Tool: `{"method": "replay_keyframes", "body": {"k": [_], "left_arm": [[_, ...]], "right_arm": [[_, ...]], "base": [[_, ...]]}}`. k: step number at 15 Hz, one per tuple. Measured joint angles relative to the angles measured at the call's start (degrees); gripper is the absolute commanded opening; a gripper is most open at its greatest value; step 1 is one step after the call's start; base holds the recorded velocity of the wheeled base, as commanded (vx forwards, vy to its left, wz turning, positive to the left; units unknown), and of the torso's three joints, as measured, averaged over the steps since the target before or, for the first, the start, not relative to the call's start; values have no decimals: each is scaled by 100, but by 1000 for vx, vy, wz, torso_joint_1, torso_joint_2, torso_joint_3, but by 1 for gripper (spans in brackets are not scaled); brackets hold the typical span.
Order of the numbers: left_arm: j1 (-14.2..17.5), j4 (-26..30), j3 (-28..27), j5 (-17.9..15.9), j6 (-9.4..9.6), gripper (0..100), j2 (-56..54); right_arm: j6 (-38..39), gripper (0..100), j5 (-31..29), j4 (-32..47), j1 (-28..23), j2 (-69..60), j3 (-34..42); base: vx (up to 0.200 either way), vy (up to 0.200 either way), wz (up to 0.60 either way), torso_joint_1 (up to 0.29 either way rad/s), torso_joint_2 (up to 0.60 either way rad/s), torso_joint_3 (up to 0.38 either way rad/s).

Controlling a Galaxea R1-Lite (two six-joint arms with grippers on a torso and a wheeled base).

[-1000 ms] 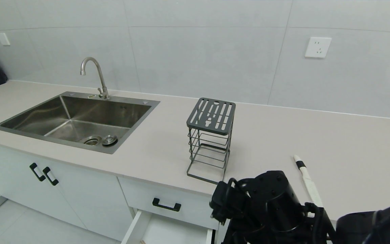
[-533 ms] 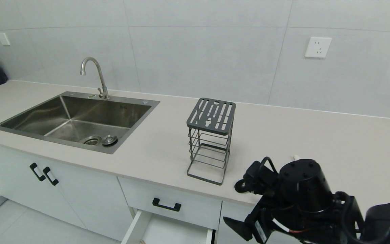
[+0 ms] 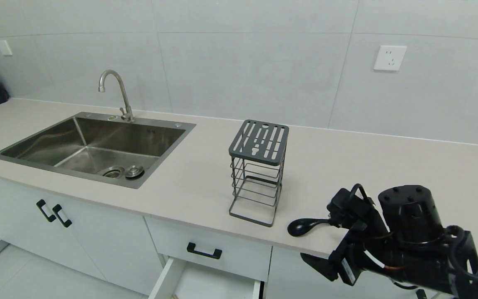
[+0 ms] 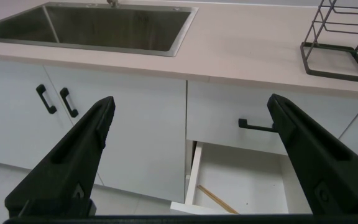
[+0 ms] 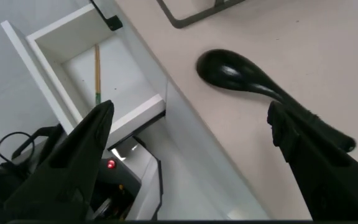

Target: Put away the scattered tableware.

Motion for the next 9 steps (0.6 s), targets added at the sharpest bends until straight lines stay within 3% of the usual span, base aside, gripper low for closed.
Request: {"method": "replay_keyframes", "body": {"k": [3, 5, 9], "left_arm": [[0, 0, 0, 0, -2, 100, 0], [0, 0, 0, 2, -2, 100, 0], [0, 0, 0, 0, -2, 100, 0]], "right_arm": [[-642, 100, 673, -6, -841, 212, -30], [-734, 100, 1190, 9, -1128, 364, -113], [-944, 100, 1363, 17, -1491, 653, -358]], "base": [[0, 0, 0, 0, 0, 0], [0, 0, 0, 0, 0, 0], [0, 0, 0, 0, 0, 0]]}}
